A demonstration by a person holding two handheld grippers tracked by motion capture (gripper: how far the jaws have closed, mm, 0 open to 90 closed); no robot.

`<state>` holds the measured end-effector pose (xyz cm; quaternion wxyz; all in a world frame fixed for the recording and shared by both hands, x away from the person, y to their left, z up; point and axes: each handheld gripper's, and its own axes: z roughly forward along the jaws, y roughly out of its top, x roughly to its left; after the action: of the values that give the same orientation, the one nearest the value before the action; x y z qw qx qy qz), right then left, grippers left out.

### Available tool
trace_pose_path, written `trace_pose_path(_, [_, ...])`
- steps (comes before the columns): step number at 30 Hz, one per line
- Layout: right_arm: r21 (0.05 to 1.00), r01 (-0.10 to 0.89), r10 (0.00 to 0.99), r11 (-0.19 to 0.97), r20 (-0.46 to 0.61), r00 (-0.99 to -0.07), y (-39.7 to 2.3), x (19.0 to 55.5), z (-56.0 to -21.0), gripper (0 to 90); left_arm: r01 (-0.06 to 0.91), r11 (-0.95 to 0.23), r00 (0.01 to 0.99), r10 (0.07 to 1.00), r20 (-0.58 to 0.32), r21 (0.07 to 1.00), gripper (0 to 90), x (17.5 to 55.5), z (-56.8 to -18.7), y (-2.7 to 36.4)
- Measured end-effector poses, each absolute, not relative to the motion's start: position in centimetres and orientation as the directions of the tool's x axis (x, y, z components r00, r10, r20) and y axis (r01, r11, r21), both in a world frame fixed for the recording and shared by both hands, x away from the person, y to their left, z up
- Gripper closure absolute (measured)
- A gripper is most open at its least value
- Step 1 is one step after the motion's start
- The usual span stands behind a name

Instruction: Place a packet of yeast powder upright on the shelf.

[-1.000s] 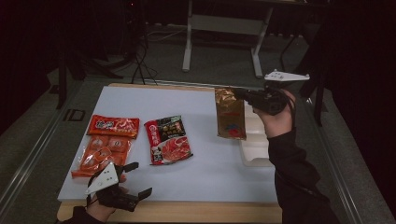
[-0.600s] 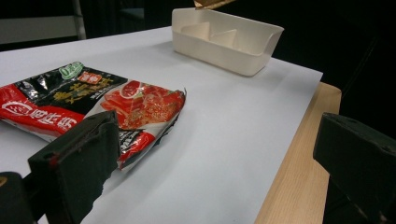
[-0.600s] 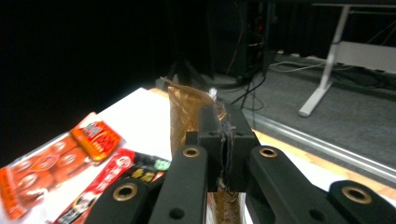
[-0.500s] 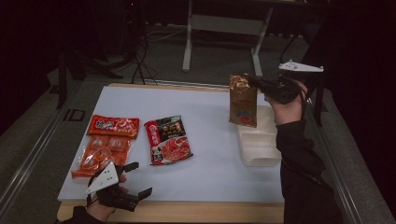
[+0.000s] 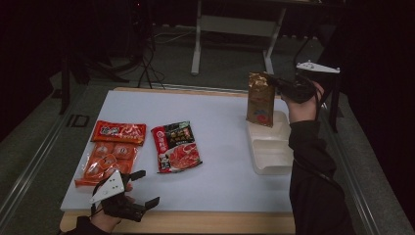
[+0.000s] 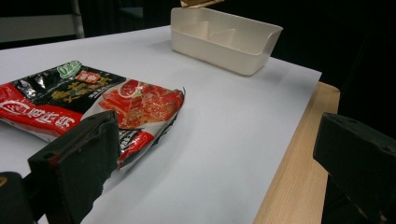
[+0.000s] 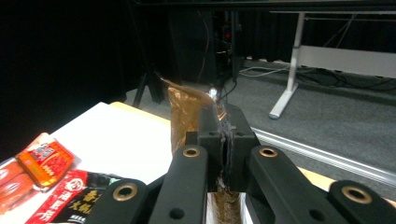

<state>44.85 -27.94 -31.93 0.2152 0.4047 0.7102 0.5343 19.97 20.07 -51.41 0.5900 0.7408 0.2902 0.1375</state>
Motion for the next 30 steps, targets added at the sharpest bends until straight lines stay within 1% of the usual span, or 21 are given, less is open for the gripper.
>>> trace_pose_path(8, [0.929, 0.351, 0.812, 0.115, 0.116, -0.572, -28.4, 46.4, -32.9, 87.5, 0.271, -0.132, 0.794, 0.590, -0.144, 0.953, 1.2, 20.0, -51.4, 20.1])
trace_pose_path(10, [0.930, 0.341, 0.816, 0.133, 0.092, -0.570, -28.6, 46.9, -33.2, 87.4, 0.272, -0.131, 0.794, 0.590, -0.146, 0.953, 1.2, 19.9, -51.4, 20.0])
trace_pose_path(14, [0.930, 0.341, 0.825, 0.140, 0.081, -0.559, -28.9, 47.4, -33.6, 87.4, 0.276, -0.131, 0.794, 0.589, -0.150, 0.952, 1.2, 19.9, -51.4, 20.0])
trace_pose_path(17, [0.928, 0.347, 0.824, 0.134, 0.090, -0.559, -29.2, 47.8, -33.9, 87.3, 0.277, -0.130, 0.794, 0.589, -0.151, 0.952, 1.2, 19.9, -51.4, 20.0])
trace_pose_path(20, [0.929, 0.333, 0.829, 0.162, 0.055, -0.557, -29.4, 48.3, -34.5, 87.3, 0.279, -0.129, 0.793, 0.589, -0.153, 0.952, 1.2, 19.9, -51.5, 20.0])
trace_pose_path(21, [0.930, 0.311, 0.823, 0.195, 0.017, -0.568, -29.4, 48.6, -34.9, 87.2, 0.280, -0.129, 0.793, 0.590, -0.153, 0.951, 1.2, 19.9, -51.5, 20.0])
trace_pose_path(22, [0.932, 0.298, 0.817, 0.207, 0.003, -0.577, -29.4, 48.7, -35.0, 87.1, 0.281, -0.129, 0.792, 0.591, -0.154, 0.951, 1.2, 19.9, -51.5, 20.0])
trace_pose_path(30, [0.920, 0.329, 0.802, 0.213, 0.028, -0.597, -29.1, 49.4, -36.5, 86.9, 0.282, -0.128, 0.791, 0.592, -0.155, 0.951, 1.2, 19.9, -51.5, 20.1])
